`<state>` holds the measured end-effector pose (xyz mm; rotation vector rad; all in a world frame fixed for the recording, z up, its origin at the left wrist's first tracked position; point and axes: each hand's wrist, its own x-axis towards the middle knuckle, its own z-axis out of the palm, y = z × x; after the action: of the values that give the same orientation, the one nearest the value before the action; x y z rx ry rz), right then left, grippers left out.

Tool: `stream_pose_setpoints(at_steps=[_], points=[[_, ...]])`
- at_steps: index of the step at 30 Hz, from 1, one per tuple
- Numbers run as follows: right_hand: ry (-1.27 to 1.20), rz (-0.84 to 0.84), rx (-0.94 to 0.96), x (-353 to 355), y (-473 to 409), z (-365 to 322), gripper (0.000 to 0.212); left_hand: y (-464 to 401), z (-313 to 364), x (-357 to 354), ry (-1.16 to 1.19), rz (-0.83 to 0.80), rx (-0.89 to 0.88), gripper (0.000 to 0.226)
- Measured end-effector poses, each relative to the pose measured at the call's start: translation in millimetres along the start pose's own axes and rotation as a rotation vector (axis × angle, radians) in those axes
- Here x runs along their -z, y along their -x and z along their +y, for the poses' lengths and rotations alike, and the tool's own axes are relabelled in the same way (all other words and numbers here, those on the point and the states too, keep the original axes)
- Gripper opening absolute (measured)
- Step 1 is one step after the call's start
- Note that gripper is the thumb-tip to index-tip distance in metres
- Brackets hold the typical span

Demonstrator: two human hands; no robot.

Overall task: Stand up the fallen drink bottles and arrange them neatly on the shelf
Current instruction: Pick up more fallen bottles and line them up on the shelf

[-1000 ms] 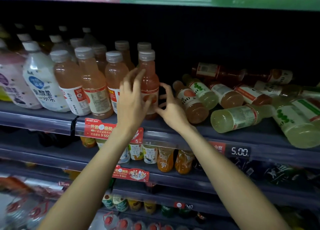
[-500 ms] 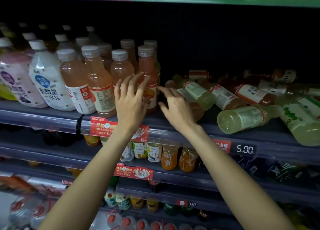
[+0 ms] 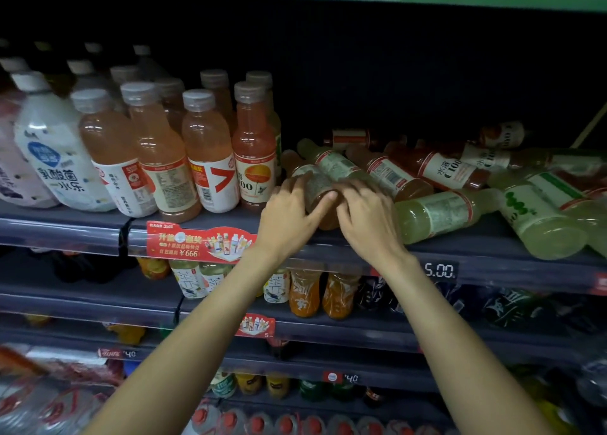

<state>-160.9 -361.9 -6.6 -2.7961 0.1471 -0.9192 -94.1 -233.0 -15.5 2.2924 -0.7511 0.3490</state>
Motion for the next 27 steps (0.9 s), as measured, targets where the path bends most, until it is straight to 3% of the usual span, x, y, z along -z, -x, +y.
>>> stream_pose_setpoints(at_steps=[3, 5, 10, 14, 16, 18, 21, 24, 27], points=[[0.080, -0.122, -0.013, 7, -14, 15, 0.040, 0, 6, -5, -0.096, -0.071, -0.012, 0.079], [0.091, -0.220, -0.001, 10, -26, 23, 0.045, -3, 6, -8, -0.131, -0.100, -0.051, 0.067], [0.248, -0.454, -0.027, 7, -42, 29, 0.037, -13, -11, 3, -0.073, -0.185, -0.131, 0.069], [0.505, -0.323, -0.005, 7, -40, 33, 0.038, -12, -10, 22, 0.012, -0.190, -0.100, 0.069], [0.550, -0.276, -0.065, 13, -38, 37, 0.042, -15, 0, 21, 0.012, -0.131, -0.047, 0.057], [0.527, -0.246, -0.125, 18, -36, 40, 0.043, -26, 12, 11, -0.118, -0.066, -0.005, 0.052], [0.495, -0.232, -0.190, 16, -36, 42, 0.037, -43, 26, -3, -0.309, -0.210, 0.094, 0.074], [0.506, -0.144, -0.138, 13, -31, 42, 0.026, -51, 28, -13, -0.270, -0.363, 0.179, 0.083], [0.194, 0.040, -0.040, 19, -21, 32, 0.027, -44, 18, -15, -0.113, -0.325, 0.137, 0.078]])
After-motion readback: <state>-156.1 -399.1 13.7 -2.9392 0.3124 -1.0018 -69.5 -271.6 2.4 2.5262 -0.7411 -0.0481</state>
